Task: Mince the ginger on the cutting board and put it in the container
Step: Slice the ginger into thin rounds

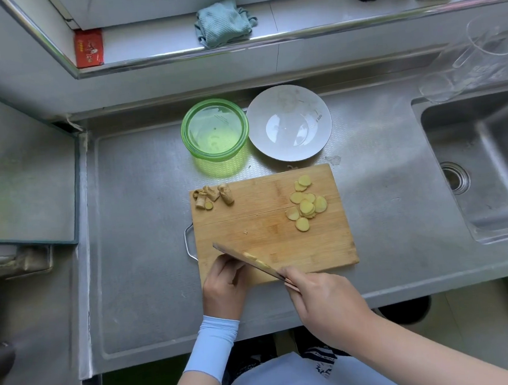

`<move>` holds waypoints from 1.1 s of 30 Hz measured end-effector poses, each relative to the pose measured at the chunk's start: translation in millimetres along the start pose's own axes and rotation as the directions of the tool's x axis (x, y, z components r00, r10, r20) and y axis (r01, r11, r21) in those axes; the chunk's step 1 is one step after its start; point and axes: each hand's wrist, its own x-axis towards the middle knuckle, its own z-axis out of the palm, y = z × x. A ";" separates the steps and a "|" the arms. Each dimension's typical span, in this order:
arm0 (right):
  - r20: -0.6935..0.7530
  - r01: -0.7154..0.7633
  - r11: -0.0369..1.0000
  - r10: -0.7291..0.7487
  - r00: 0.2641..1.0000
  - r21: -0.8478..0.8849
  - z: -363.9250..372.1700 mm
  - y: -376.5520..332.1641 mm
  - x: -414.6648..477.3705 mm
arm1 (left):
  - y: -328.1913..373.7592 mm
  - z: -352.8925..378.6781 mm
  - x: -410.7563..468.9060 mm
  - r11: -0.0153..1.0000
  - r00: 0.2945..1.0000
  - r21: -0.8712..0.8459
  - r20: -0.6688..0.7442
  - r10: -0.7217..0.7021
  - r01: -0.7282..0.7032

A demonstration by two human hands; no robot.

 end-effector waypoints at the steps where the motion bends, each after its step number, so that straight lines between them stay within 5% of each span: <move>1: 0.006 -0.005 1.000 0.005 1.000 -0.010 -1.0 1.3 -2.5 | 0.5 0.1 0.0 1.000 1.000 -0.005 0.000 0.002 -0.002; 33: 0.107 -0.037 0.998 0.042 0.993 -0.049 -11.0 1.6 11.0 | 3.3 1.2 0.3 0.999 1.000 0.032 0.015 -0.017 0.017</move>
